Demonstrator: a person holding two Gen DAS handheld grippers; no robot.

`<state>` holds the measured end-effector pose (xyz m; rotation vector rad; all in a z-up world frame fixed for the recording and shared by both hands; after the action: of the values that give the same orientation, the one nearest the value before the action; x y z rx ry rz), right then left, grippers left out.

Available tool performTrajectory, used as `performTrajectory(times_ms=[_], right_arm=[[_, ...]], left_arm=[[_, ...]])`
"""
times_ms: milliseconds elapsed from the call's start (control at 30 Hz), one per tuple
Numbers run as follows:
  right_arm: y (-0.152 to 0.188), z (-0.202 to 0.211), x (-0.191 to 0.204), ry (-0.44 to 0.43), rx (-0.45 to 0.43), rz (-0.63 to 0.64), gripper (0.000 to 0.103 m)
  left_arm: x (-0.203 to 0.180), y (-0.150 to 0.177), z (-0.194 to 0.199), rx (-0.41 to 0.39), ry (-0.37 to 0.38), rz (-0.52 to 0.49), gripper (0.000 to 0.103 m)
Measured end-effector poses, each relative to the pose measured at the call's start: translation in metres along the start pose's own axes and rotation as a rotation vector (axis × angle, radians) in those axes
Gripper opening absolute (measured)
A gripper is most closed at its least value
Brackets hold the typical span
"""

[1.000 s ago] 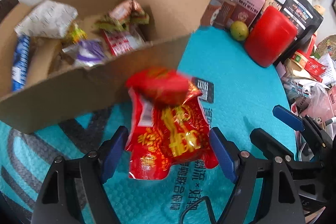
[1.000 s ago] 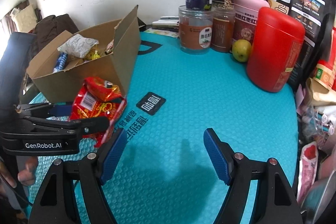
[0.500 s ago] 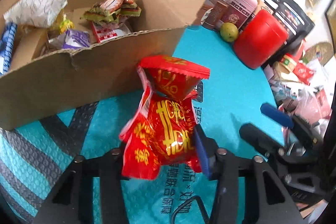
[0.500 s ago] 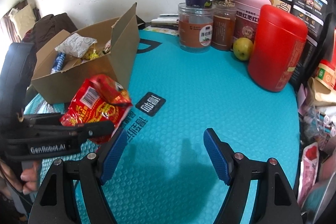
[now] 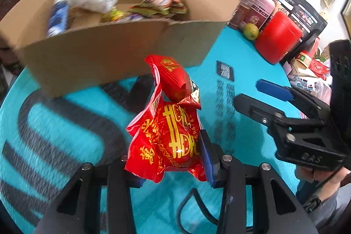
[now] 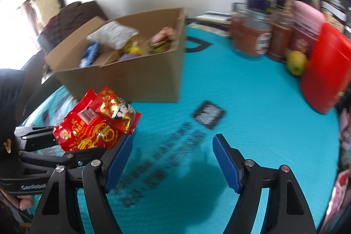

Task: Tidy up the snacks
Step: 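Grasp the large red snack bag with the left tool, then grasp the small red-gold snack bag with the right tool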

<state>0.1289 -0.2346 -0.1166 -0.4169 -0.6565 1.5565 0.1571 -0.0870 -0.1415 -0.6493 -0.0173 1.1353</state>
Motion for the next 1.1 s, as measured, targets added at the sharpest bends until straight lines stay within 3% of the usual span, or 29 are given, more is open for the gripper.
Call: performTrajectory(times_ms=[300,533,633,700,733,767,900,1100], right_arm=[[-0.007,-0.033,0.059,-0.168,0.049,0.131,0.076],[-0.024,-0.053,0.088,-0.312,0.075,0.236,0.076],[-0.028,-0.066,0.099,-0.355,0.094,0.269,0.074],[-0.031,-0.075,0.105,-0.379,0.11,0.275,0.059],[-0.032,-0.078,0.107,-0.395,0.119,0.274,0.042],[-0.033,-0.082,0.108,-0.394,0.132,0.276,0.035],[-0.033,-0.076,0.11,-0.411,0.12,0.261,0.025],[-0.029,-0.062,0.106,-0.369,0.111,0.244,0.018]], left_arm=[[0.032,0.024,0.023,0.001,-0.02,0.033,0.04],[0.052,0.029,0.026,0.02,0.067,0.1,0.04],[0.056,0.029,0.028,0.017,0.07,0.116,0.04],[0.059,0.031,0.031,0.006,0.052,0.123,0.04],[0.062,0.031,0.033,0.002,0.044,0.13,0.04],[0.066,0.032,0.035,0.0,0.046,0.141,0.04],[0.077,0.04,0.044,-0.007,0.039,0.183,0.04],[0.085,0.048,0.056,-0.043,-0.064,0.202,0.04]])
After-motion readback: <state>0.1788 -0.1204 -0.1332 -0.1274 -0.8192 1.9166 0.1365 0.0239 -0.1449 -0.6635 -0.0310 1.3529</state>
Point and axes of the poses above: each gripper's, at about its wrist camera, not at the fingertips, and z roughly against the way its jaws point, x to its left, y to its underside, the point moved 2 cm from there along -z, roughly the way its jaws point
